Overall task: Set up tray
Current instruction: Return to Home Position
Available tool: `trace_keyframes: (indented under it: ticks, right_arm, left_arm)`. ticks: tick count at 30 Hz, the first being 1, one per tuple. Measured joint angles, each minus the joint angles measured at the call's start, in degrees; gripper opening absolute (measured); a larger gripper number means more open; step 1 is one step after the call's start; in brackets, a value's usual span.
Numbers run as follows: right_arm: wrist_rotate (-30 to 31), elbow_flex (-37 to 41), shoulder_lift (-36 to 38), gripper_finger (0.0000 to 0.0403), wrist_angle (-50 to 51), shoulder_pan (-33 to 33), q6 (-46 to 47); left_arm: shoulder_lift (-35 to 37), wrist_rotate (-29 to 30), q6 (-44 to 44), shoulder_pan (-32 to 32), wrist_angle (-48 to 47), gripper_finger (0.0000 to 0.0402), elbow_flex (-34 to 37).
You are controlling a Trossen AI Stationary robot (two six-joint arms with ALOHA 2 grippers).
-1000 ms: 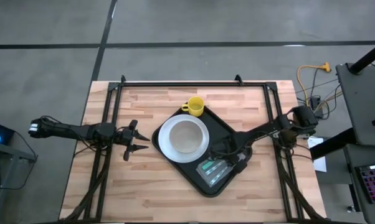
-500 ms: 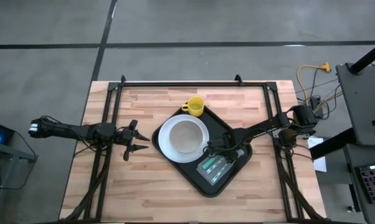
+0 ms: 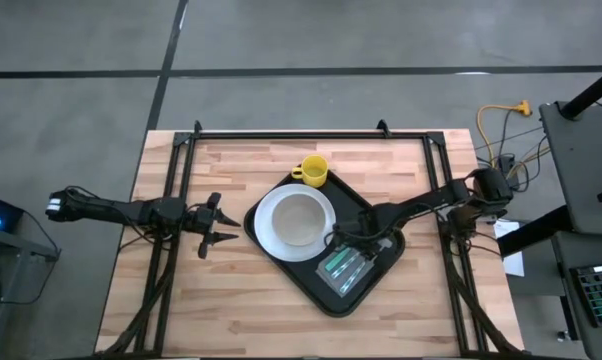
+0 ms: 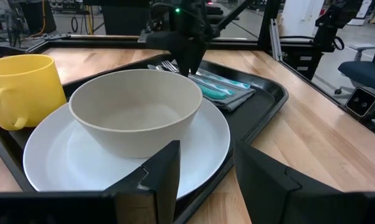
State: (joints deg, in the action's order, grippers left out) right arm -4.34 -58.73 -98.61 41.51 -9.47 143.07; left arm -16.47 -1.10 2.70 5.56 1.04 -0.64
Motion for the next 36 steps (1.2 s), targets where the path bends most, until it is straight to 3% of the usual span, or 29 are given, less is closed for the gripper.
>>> trace_keyframes:
  ticks: [5,9,17,28,32,36]
  right_arm:
    - [0.01,-2.28,0.42,0.0130,-0.14,0.00,-5.58]
    - [0.02,-5.11,0.59,0.0127,-0.16,0.00,-17.01]
    - [0.00,-11.21,0.65,0.0137,-0.34,0.00,-56.29]
    - [3.52,-18.00,0.66,0.0125,-0.38,0.03,-100.12]
    - [3.92,-20.19,0.66,0.0122,-0.87,0.02,-108.98]
    - [4.59,-22.21,0.66,0.0124,-1.51,0.03,-111.69]
  left_arm:
    - [0.00,0.00,0.00,-0.02,0.02,0.0136,0.00]
    - [0.00,0.00,0.00,-0.01,0.02,0.0136,0.00]
    - [-0.02,0.00,0.00,-0.01,0.00,0.0136,0.00]
    - [-0.02,0.00,0.00,0.00,0.02,0.0136,0.00]
    - [0.00,-0.02,0.00,0.00,0.02,0.0136,0.00]
    - [-0.01,0.00,0.00,-0.01,0.01,0.0136,0.00]
